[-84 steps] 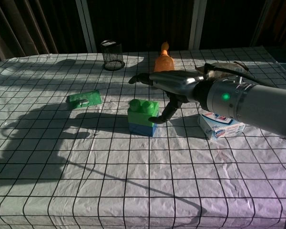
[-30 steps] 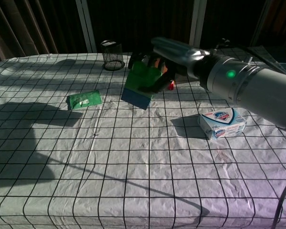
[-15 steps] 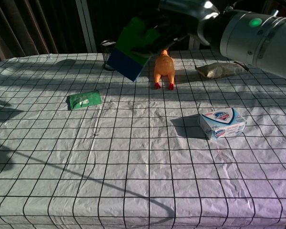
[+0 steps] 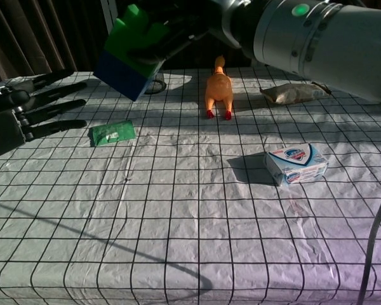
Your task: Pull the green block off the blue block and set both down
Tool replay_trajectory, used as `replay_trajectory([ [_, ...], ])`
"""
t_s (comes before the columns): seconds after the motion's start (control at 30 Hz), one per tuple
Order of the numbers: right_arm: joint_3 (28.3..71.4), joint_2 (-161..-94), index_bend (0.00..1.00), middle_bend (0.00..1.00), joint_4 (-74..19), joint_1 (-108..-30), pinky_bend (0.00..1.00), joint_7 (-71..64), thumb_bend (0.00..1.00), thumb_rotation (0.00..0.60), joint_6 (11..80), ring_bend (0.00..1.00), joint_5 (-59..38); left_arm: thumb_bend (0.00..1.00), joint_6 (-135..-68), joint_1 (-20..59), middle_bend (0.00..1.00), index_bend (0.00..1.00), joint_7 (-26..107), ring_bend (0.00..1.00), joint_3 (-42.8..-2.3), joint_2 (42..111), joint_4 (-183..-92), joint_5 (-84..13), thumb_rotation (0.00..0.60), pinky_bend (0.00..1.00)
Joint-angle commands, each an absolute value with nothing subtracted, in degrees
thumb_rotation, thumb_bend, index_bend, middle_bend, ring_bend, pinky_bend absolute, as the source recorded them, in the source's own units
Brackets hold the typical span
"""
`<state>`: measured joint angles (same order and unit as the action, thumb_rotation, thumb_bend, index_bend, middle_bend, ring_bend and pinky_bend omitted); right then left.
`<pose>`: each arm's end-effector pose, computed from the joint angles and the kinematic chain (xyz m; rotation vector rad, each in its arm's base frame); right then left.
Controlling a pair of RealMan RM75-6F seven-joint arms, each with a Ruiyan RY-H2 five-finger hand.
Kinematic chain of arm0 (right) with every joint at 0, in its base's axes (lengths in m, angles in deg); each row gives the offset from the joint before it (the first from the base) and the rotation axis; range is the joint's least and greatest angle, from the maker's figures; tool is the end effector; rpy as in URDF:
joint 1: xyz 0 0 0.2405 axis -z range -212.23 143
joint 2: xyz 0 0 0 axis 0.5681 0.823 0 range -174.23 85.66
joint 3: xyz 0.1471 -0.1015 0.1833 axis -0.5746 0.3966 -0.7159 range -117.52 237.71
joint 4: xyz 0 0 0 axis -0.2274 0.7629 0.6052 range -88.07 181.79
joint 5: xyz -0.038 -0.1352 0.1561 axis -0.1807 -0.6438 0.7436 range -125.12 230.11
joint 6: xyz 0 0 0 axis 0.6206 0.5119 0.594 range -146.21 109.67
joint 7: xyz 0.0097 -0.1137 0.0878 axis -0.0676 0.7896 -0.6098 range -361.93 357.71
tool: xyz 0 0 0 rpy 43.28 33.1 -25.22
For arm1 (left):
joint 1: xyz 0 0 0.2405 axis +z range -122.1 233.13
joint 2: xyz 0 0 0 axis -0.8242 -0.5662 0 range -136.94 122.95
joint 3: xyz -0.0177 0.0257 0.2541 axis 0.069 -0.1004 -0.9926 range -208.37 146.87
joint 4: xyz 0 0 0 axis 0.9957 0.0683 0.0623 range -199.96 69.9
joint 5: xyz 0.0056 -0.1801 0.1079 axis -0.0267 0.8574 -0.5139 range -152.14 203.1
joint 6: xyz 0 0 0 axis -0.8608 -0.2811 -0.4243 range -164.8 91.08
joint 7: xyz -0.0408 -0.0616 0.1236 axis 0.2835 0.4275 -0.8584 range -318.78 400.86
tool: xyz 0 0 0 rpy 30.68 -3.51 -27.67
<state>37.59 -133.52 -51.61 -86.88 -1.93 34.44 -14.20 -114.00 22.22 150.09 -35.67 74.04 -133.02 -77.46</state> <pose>0.0086 -0.3356 0.0064 1.9055 -1.2735 1.5771 -0.2307 0.2903 0.0460 1.0154 2.2090 1.5872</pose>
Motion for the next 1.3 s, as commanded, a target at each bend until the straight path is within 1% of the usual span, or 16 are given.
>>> replay_trajectory([
  [0.03,37.38,-134.06,0.85,0.63,-51.73,-87.46,0.43,-1.79,0.31,0.600,34.41,0.54,-13.29,0.30,-113.45,21.04,0.04,0.00,151.73,0.00,-35.92,74.69,-133.17,-76.86,0.600,0.24],
  [0.37,37.06,-135.83,0.84,0.63,-50.97,-89.02,0.43,-2.12,0.31,0.600,34.35,0.54,-10.78,0.30,-112.05,19.53,0.05,0.00,151.53,0.00,-35.17,76.63,-132.75,-73.74,0.600,0.24],
  [0.6,36.57,-139.81,0.84,0.63,-47.55,-90.47,0.43,-1.50,0.32,0.600,36.93,0.54,-11.05,0.30,-111.16,19.20,0.07,0.00,150.60,0.00,-34.36,76.85,-134.22,-71.41,0.600,0.25],
  [0.7,36.32,-141.24,0.84,0.63,-46.52,-90.76,0.43,-1.80,0.32,0.600,38.22,0.54,-11.78,0.30,-110.98,19.19,0.09,0.03,150.09,0.00,-34.13,76.82,-134.76,-70.79,0.600,0.26],
  [0.77,36.17,-142.08,0.84,0.63,-45.90,-90.88,0.43,-1.91,0.32,0.600,39.18,0.54,-12.35,0.30,-110.90,19.19,0.11,0.07,149.93,0.00,-34.16,76.74,-135.06,-70.65,0.600,0.26],
  [0.83,35.98,-143.20,0.84,0.63,-45.02,-91.04,0.44,-2.12,0.32,0.600,40.20,0.54,-12.85,0.30,-110.79,19.16,0.13,0.08,150.09,0.00,-34.29,76.65,-135.33,-70.61,0.600,0.27],
  [1.1,36.24,-144.05,0.84,0.63,-44.46,-92.02,0.44,-0.98,0.33,0.600,38.94,0.54,-11.72,0.30,-110.68,18.75,0.16,0.10,150.52,0.05,-34.34,76.66,-135.45,-70.67,0.600,0.30],
  [1.23,36.13,-144.26,0.84,0.63,-44.78,-92.10,0.44,-0.85,0.33,0.600,38.88,0.54,-11.16,0.30,-110.49,18.82,0.22,0.16,150.20,0.08,-34.03,76.96,-135.47,-69.95,0.600,0.33],
  [1.3,35.99,-144.76,0.84,0.63,-44.26,-92.24,0.44,-0.65,0.33,0.600,39.44,0.54,-11.40,0.30,-110.62,18.88,0.30,0.21,149.90,0.13,-34.02,77.14,-135.56,-69.97,0.600,0.37],
])
